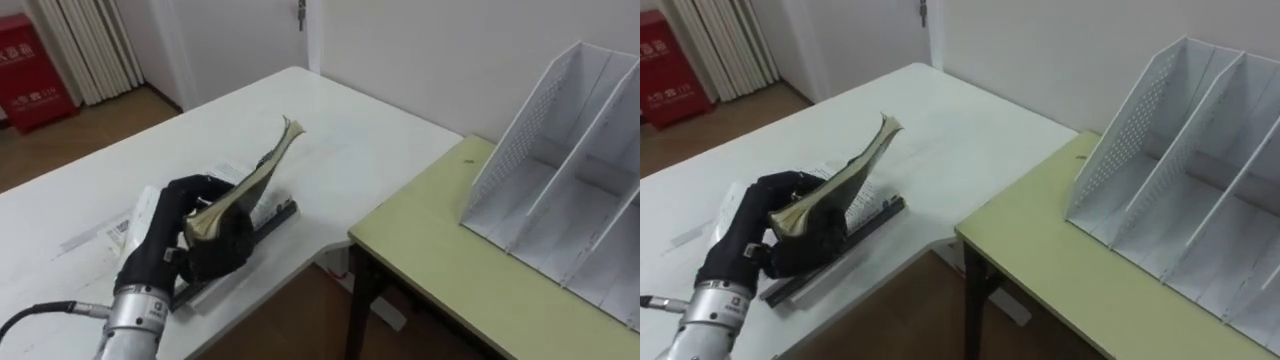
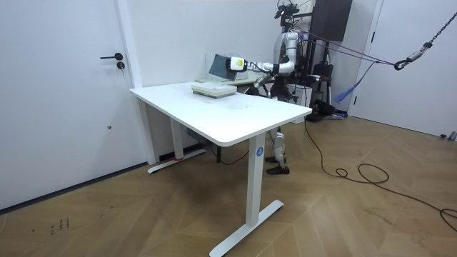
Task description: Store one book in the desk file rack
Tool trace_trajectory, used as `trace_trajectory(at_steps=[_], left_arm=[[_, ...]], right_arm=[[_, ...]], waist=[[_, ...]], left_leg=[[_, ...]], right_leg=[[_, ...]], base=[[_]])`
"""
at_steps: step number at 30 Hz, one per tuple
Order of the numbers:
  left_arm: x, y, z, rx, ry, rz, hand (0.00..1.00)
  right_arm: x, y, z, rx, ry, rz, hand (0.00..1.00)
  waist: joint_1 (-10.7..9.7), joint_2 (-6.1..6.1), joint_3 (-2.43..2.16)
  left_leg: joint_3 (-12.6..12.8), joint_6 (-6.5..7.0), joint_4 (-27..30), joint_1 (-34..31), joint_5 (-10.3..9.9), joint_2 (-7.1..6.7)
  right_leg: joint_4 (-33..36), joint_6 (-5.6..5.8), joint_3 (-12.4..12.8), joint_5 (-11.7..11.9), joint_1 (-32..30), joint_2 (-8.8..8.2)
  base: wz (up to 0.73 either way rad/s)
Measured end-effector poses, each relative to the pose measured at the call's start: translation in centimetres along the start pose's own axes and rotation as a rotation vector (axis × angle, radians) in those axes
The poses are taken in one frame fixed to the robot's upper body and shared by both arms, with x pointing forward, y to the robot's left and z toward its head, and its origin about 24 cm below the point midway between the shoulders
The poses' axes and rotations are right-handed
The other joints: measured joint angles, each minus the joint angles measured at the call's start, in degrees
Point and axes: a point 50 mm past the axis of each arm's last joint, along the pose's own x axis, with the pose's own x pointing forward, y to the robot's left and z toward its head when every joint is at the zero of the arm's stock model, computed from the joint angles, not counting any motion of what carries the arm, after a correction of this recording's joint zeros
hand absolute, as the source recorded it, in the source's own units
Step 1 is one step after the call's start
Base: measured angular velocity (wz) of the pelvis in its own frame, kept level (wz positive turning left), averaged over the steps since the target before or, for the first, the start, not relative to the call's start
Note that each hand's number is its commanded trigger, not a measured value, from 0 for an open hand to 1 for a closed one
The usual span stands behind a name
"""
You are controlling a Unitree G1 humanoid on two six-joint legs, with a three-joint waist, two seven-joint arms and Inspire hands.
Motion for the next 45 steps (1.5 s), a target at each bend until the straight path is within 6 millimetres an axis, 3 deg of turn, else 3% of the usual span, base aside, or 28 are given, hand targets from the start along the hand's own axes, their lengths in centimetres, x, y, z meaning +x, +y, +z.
trace_trajectory(at_steps=[3,5,7,13,19,23,29,35,42,45], left_arm=[[0.0,-0.1,0.8,-0.119,-0.035,-0.034,1.00],[0.0,-0.1,1.8,-0.238,-0.091,-0.063,1.00],[-0.1,-0.1,2.5,-0.325,-0.136,-0.093,1.00],[-0.2,-0.1,3.0,-0.526,-0.186,-0.208,1.00],[-0.3,-0.5,2.0,-0.734,-0.174,-0.303,1.00],[-1.0,-0.5,1.3,-0.813,-0.149,-0.328,1.00],[-1.2,-0.4,1.3,-0.866,-0.167,-0.427,1.00],[-1.5,-0.5,1.4,-0.985,-0.184,-0.519,1.00],[-1.8,-0.8,1.4,-0.996,-0.186,-0.651,1.00],[-2.0,-1.1,1.4,-1.000,-0.187,-0.711,1.00]], right_arm=[[-0.1,-0.1,1.7,-0.013,-0.093,0.038,0.00],[-0.5,-0.2,2.8,0.012,-0.161,0.061,0.00],[-0.7,-0.3,3.7,0.045,-0.216,0.085,0.00],[-1.5,-0.7,6.4,0.148,-0.390,0.176,0.00],[-2.9,-2.4,8.7,0.294,-0.580,0.184,0.00],[-4.3,-4.7,10.0,0.437,-0.731,0.126,0.00],[-5.8,-5.8,11.6,0.567,-0.901,0.135,0.00],[-5.9,-5.7,12.1,0.681,-0.969,0.232,0.00],[-6.1,-5.4,12.4,0.842,-1.054,0.365,0.00],[-6.0,-4.9,12.6,0.847,-1.055,0.417,0.00]], waist=[[0.1,0.19,0.15],[0.6,0.45,0.66],[0.8,0.19,0.85],[1.7,-0.26,1.01],[1.2,-0.38,0.96],[1.2,0.03,0.73],[1.1,0.39,0.54],[0.9,0.59,0.54],[1.1,0.33,0.63],[1.1,0.53,0.31]], left_leg=[[0.0,0.00,0.0,0.2,0.0,0.01],[0.1,0.01,0.0,0.3,0.0,0.01],[0.2,0.01,0.0,0.2,0.0,0.07],[0.2,0.01,-0.1,0.6,0.0,0.17],[0.2,0.03,0.1,0.8,0.0,0.03],[1.2,0.04,0.1,0.3,0.0,0.25],[1.5,0.02,0.4,0.3,0.0,0.50],[1.7,0.02,0.5,0.7,0.0,0.58],[1.8,-0.03,0.4,0.5,0.0,0.67],[1.9,-0.04,0.6,-0.1,0.0,0.74]], right_leg=[[0.0,0.00,0.6,0.0,0.1,0.08],[0.1,0.01,0.7,0.0,0.0,0.03],[0.2,0.01,0.7,0.0,-0.2,0.06],[1.0,0.03,1.0,0.0,-0.3,0.09],[1.2,0.04,1.2,0.0,0.0,-0.03],[1.8,0.07,1.8,0.0,-1.0,0.12],[2.1,0.02,2.4,0.0,-1.2,0.31],[2.1,-0.02,2.4,0.1,-0.9,0.35],[2.1,-0.12,2.6,0.1,-1.2,0.50],[2.3,-0.17,2.7,0.2,-1.8,0.54]], base=[[-0.08],[-0.04],[0.00],[-0.01],[-0.02],[-0.11],[-0.04],[0.00],[0.00],[0.00]])
